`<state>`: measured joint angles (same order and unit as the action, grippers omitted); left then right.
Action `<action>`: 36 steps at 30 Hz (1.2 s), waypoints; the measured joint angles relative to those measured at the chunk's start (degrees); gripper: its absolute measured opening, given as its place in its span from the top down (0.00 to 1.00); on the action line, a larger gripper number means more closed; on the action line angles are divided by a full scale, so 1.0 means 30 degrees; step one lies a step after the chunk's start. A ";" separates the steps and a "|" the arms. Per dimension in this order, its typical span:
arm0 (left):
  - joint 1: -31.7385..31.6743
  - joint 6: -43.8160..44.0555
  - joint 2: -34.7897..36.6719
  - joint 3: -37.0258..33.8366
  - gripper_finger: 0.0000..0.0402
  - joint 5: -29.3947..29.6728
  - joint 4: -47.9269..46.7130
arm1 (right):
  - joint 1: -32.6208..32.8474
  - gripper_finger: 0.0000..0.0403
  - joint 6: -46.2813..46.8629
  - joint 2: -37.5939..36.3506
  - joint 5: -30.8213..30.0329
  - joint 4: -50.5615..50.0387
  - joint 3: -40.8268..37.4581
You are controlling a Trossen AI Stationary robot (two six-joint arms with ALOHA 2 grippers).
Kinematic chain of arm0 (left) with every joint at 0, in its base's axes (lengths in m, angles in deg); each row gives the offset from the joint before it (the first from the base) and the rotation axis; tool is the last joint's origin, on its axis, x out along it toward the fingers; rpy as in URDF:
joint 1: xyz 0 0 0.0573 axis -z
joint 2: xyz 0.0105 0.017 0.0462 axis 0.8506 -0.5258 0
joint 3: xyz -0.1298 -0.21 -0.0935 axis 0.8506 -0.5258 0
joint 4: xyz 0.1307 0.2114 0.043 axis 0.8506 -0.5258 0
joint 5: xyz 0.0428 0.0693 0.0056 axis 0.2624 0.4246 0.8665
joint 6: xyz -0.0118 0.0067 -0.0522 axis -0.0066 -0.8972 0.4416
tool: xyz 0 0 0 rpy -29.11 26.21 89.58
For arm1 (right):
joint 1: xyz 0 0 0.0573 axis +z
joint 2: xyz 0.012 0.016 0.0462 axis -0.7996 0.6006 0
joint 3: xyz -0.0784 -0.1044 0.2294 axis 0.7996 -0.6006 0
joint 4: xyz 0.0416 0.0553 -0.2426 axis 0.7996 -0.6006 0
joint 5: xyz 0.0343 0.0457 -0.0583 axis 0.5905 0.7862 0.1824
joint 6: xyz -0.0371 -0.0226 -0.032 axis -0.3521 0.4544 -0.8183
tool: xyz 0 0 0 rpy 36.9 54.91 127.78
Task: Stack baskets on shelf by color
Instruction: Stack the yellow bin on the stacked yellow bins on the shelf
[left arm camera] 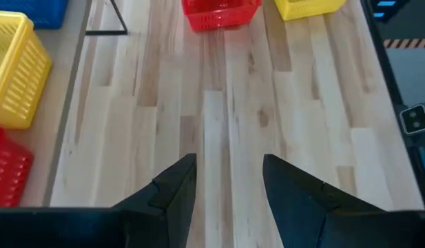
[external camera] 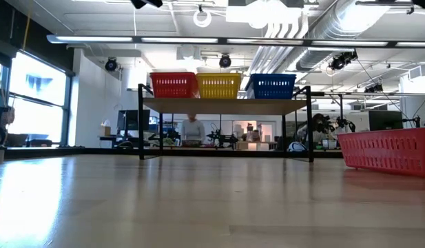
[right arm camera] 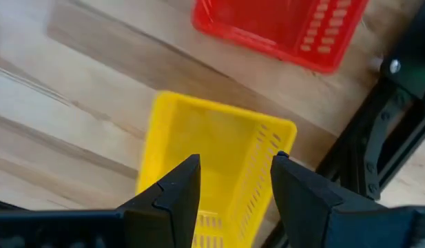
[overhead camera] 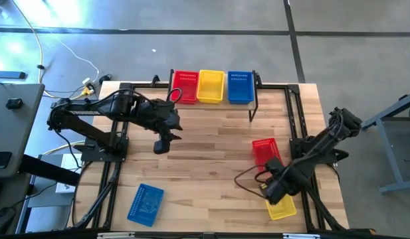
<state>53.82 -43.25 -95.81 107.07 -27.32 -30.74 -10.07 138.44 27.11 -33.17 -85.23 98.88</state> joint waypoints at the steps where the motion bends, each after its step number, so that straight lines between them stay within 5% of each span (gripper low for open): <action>1: 0.0135 0.0007 0.0000 0.0000 0.61 0.0275 0.0000 | 0.0295 0.60 0.0263 0.0000 0.0124 0.0069 -0.0178; 8: 0.0668 0.1220 0.0000 0.0000 0.61 0.1773 -0.0007 | 0.2134 0.60 0.2457 -0.0007 0.0797 0.0444 -0.1300; 24: 0.1337 0.2665 -0.0224 -0.0007 0.61 0.1776 0.0069 | 0.4211 0.61 0.6769 -0.0007 0.1512 0.4772 -0.5034; 36: 0.2067 0.2646 -0.1225 -0.0030 0.61 0.2025 0.0343 | 0.4133 0.79 0.7447 -0.0007 0.2355 0.7796 -0.6757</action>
<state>60.02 -35.31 -99.49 106.98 -21.25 -29.71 2.33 160.79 27.09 -26.11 -61.84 78.60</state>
